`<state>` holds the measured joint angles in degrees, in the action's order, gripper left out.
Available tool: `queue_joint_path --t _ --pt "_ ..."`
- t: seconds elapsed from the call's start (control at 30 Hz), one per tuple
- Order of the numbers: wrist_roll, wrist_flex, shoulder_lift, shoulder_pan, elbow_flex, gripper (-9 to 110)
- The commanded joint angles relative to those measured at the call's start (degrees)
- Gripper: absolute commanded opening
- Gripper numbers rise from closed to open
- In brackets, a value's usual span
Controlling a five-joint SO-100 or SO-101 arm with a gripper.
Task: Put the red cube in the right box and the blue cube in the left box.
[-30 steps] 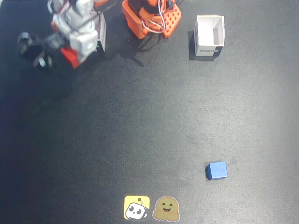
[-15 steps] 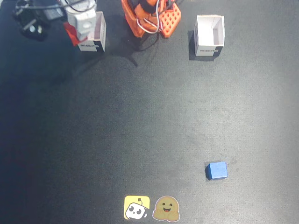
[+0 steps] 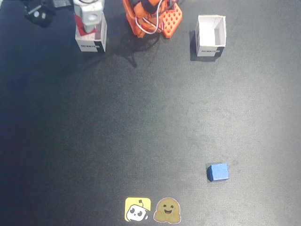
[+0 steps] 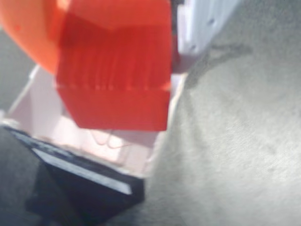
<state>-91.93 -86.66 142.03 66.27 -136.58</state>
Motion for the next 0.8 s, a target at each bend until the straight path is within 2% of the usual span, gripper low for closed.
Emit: queue_joint_path --t 0.0,0.33,0.57,0.77 --pt "-0.18 1.05 1.41 1.14 0.0 12" --pt "-0.62 1.67 1.41 1.14 -0.53 16" --pt "1.93 2.2 1.76 0.7 -0.53 23" --pt "2.11 2.37 3.87 1.49 -1.58 10"
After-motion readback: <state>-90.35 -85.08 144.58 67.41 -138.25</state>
